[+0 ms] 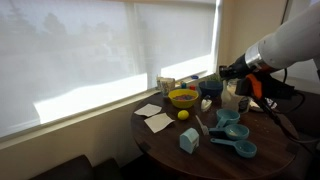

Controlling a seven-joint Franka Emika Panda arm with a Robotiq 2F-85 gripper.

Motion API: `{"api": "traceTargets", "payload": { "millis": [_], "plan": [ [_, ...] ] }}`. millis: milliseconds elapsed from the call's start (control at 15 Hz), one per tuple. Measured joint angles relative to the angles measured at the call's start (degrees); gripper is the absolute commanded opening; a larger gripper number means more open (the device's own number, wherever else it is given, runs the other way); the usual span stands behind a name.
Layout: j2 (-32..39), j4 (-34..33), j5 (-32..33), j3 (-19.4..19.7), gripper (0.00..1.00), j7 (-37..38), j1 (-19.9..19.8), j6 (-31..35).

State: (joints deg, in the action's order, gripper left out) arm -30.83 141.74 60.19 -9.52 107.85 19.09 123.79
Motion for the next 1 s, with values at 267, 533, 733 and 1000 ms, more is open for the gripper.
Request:
{"api": "traceTargets", "payload": {
  "millis": [267, 533, 733, 1000],
  "plan": [
    [-3.7, 0.1, -2.5, 2.4, 0.03, -1.0, -3.1, 5.6],
    [-7.4, 1.4, -3.5, 5.7, 0.13, -2.7, -8.7, 8.0],
    [-8.1, 2.3, -3.5, 6.4, 0.13, -2.7, -11.6, 8.2],
    [-8.1, 2.3, -3.5, 6.1, 0.03, -2.7, -11.6, 8.2]
  ]
}}
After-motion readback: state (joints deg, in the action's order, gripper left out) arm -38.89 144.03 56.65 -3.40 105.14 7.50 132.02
